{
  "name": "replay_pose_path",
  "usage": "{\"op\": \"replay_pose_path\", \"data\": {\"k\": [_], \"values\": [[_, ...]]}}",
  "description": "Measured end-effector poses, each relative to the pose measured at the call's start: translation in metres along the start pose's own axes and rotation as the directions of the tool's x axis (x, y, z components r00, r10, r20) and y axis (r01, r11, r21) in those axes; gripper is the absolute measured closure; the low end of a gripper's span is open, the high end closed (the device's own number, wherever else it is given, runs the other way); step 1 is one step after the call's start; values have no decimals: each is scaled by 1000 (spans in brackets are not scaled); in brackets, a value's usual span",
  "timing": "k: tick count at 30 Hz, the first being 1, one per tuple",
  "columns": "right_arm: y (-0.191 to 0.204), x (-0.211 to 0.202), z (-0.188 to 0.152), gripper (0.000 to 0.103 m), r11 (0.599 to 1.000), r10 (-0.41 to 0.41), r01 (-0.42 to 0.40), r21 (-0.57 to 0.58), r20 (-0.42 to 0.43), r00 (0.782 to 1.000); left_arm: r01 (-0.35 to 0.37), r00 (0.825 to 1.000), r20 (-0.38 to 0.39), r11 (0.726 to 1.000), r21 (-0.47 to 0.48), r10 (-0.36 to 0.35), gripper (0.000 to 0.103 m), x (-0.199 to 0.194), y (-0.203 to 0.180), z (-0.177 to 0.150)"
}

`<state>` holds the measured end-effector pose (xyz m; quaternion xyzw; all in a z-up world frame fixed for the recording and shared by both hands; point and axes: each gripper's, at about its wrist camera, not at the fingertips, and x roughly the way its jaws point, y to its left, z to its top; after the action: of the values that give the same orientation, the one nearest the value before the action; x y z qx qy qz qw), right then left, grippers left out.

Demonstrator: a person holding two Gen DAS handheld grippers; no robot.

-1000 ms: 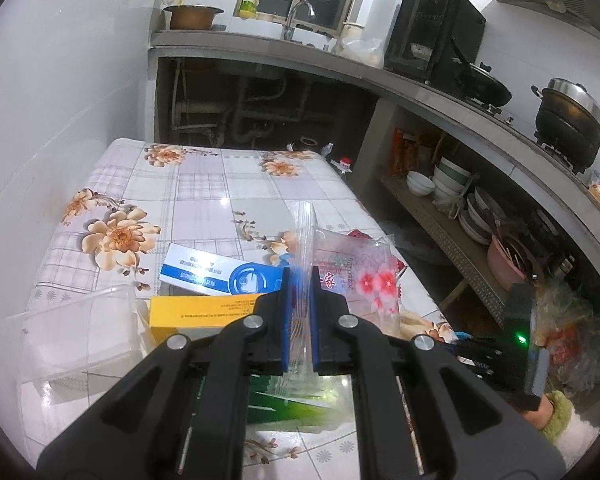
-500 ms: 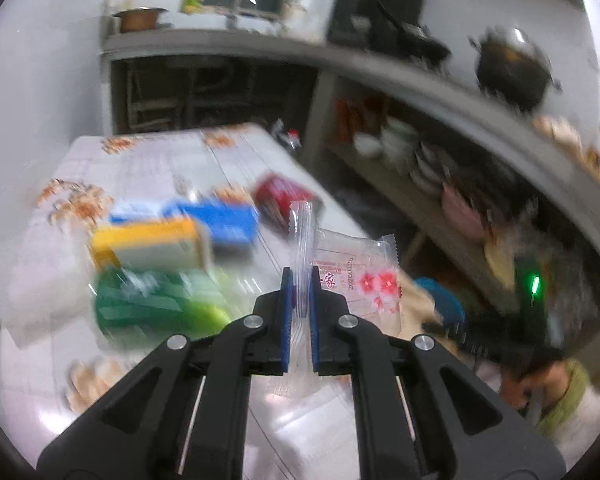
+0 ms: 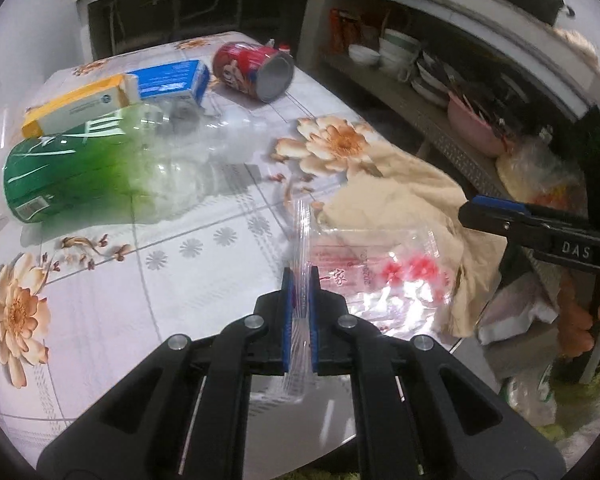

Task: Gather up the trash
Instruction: 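Grasp the brown paper bag with the right tool while the left tool holds the clear bag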

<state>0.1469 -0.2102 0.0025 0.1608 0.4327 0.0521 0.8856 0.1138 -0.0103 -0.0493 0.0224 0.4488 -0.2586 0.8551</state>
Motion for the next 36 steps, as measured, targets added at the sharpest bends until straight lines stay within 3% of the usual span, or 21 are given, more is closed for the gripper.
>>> {"op": "replay_pose_path", "data": {"k": [4, 14, 21, 24, 25, 36], "values": [[10, 10, 7, 38, 998, 16, -16, -56, 6, 1000, 44, 999, 30, 996, -73, -42, 98, -11, 18, 3], [22, 42, 3, 30, 988, -11, 6, -155, -32, 999, -8, 999, 39, 983, -186, 15, 98, -16, 61, 1], [49, 51, -10, 27, 944, -126, 106, -312, -43, 991, 0, 999, 45, 981, -195, 9, 98, -14, 67, 0], [50, 50, -12, 28, 941, -140, 122, -315, -34, 990, 2, 999, 46, 981, -195, 7, 98, -13, 65, 0], [49, 49, -12, 29, 944, -143, 127, -304, -30, 989, 4, 999, 46, 981, -196, 5, 98, -14, 65, 0], [24, 35, -11, 89, 976, -154, 152, -158, -2, 988, 23, 997, 77, 984, -175, -10, 98, -21, 54, 1]]}}
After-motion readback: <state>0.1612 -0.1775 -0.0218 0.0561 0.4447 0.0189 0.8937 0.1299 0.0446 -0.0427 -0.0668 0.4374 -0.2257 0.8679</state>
